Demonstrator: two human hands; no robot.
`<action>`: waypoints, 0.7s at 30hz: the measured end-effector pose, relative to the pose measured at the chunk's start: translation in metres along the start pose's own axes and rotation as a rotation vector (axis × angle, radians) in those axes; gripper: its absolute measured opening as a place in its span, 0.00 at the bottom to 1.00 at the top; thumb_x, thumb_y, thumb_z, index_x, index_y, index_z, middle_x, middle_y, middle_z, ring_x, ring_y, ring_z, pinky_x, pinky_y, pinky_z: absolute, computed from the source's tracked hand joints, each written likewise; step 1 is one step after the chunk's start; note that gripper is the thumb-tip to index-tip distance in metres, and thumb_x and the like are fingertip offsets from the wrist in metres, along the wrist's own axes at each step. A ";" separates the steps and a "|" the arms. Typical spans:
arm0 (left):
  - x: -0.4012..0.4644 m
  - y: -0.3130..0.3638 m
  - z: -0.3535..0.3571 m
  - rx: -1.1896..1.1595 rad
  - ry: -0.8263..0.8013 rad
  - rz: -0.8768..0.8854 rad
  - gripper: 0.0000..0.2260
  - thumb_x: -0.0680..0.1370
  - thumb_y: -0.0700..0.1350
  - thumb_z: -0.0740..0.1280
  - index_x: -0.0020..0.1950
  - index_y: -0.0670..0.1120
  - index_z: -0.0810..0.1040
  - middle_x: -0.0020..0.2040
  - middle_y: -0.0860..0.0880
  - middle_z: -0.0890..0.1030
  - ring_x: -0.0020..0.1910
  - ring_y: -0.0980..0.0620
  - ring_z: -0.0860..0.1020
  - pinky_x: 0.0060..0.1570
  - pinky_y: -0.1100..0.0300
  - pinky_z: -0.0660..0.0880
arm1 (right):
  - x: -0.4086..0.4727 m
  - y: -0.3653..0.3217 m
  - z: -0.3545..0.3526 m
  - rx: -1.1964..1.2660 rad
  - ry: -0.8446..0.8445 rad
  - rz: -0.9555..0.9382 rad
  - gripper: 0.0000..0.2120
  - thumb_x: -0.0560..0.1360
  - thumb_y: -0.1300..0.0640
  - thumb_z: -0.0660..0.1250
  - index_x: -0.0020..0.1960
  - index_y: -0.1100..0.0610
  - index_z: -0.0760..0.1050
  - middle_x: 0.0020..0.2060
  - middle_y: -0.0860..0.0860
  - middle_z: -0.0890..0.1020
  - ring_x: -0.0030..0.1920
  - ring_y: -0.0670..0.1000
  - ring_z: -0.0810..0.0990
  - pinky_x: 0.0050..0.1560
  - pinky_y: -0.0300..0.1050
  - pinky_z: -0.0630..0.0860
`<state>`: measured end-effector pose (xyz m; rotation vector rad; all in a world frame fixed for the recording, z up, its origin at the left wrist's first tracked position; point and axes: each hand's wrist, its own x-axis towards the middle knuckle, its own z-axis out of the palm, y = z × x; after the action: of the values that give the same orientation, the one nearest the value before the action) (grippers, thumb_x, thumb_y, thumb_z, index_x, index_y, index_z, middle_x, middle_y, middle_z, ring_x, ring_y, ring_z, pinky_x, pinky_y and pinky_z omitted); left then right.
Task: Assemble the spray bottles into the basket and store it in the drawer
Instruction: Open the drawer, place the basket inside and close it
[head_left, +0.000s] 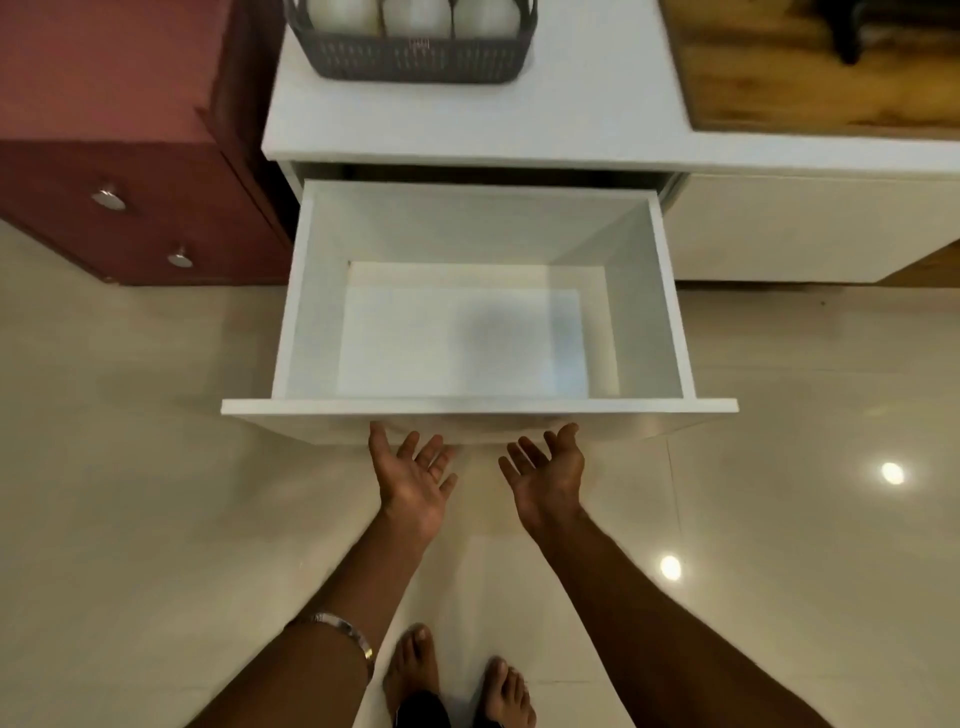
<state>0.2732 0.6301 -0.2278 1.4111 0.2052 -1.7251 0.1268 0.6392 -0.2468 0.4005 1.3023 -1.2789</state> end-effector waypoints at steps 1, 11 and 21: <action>-0.018 0.010 0.007 0.037 -0.016 0.003 0.37 0.75 0.71 0.53 0.77 0.50 0.63 0.74 0.43 0.70 0.73 0.44 0.67 0.74 0.44 0.56 | -0.020 -0.010 0.009 -0.019 -0.005 0.002 0.30 0.81 0.40 0.58 0.76 0.57 0.62 0.68 0.62 0.71 0.71 0.62 0.70 0.71 0.61 0.67; -0.170 0.104 0.084 0.632 -0.032 0.169 0.30 0.78 0.67 0.54 0.73 0.50 0.67 0.67 0.50 0.73 0.67 0.48 0.72 0.66 0.47 0.64 | -0.176 -0.100 0.077 -0.331 -0.147 -0.061 0.18 0.81 0.44 0.61 0.67 0.51 0.70 0.67 0.56 0.74 0.68 0.57 0.73 0.64 0.55 0.73; -0.265 0.202 0.144 0.916 -0.057 0.344 0.31 0.75 0.66 0.64 0.73 0.53 0.66 0.70 0.52 0.71 0.63 0.52 0.71 0.59 0.56 0.64 | -0.269 -0.185 0.143 -0.824 -0.326 -0.264 0.28 0.79 0.40 0.63 0.75 0.51 0.64 0.68 0.50 0.73 0.67 0.52 0.72 0.68 0.55 0.70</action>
<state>0.3051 0.5555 0.1264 1.8685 -0.9184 -1.6090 0.1011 0.5842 0.1045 -0.5517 1.4930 -0.8576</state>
